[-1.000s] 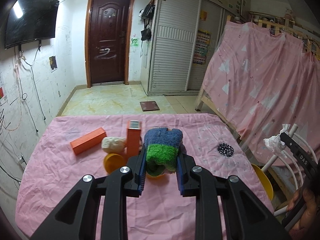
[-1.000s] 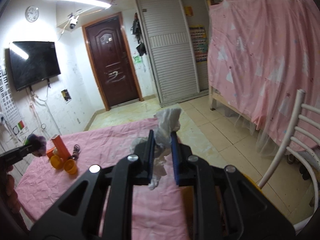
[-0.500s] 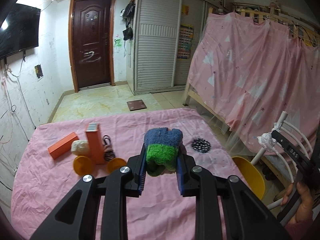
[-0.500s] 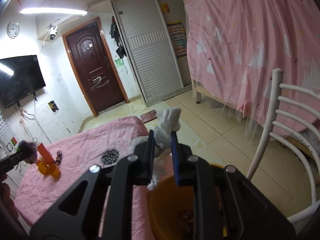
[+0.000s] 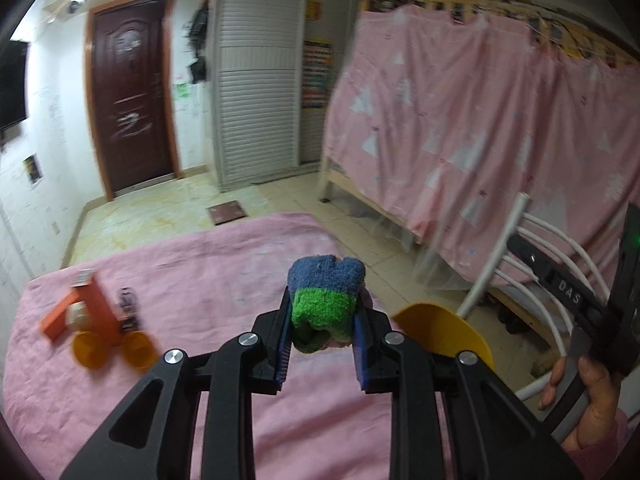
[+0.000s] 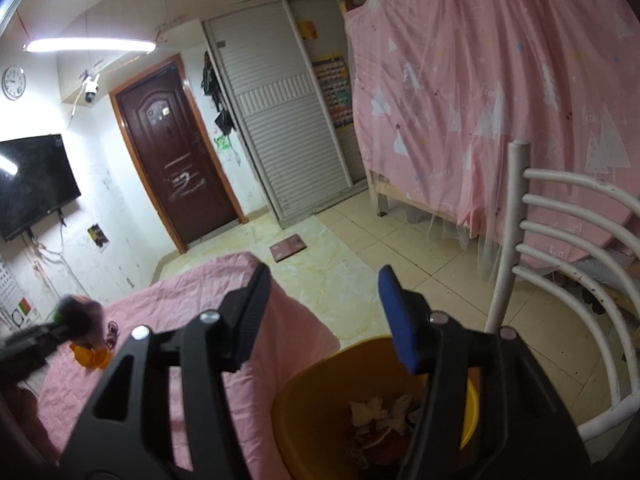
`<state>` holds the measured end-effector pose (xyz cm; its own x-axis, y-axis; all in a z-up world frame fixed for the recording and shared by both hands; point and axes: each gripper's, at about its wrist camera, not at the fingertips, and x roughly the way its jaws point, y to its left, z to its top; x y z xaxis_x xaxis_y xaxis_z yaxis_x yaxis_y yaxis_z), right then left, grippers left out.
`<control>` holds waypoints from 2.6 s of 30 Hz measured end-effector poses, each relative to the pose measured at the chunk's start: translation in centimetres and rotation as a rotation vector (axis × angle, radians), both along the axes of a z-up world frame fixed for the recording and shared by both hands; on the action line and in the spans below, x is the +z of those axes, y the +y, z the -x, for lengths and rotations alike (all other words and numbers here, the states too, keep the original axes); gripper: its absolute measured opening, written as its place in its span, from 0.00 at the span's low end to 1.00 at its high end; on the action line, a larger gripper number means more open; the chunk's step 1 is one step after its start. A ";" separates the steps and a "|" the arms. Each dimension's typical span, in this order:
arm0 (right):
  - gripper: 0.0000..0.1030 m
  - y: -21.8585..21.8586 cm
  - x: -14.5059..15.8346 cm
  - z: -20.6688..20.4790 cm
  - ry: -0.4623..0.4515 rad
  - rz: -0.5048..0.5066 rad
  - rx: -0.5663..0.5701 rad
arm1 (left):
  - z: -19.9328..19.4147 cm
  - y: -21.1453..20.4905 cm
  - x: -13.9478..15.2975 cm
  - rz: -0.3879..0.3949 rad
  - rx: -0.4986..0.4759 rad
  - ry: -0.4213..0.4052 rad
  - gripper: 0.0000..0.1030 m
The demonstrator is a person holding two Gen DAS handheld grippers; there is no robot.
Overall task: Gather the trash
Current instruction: 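Open the right tool to drop the tissue while the left tool releases the knit sock into the bin, then move both open tools back over the cluttered bed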
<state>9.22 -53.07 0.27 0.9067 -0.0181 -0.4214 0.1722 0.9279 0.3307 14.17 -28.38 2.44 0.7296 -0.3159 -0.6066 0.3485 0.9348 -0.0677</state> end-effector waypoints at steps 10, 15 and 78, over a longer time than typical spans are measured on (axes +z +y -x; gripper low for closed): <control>0.59 -2.4 0.7 1.5 -0.056 -0.046 -0.040 | -0.2 -7.8 -2.6 0.043 -0.162 0.097 0.17; 0.60 -3.8 0.9 2.1 -0.078 -0.073 -0.060 | -0.1 -10.8 -3.1 0.027 -0.223 0.108 0.21; 0.79 15.6 0.0 -5.3 0.050 0.055 0.358 | -2.5 15.7 6.3 0.066 0.208 -0.074 0.53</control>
<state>14.56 -37.48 0.30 0.8379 0.2727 -0.4729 -0.1515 0.9484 0.2784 16.63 -12.72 8.74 0.8249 -0.1914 -0.5318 0.1550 0.9815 -0.1128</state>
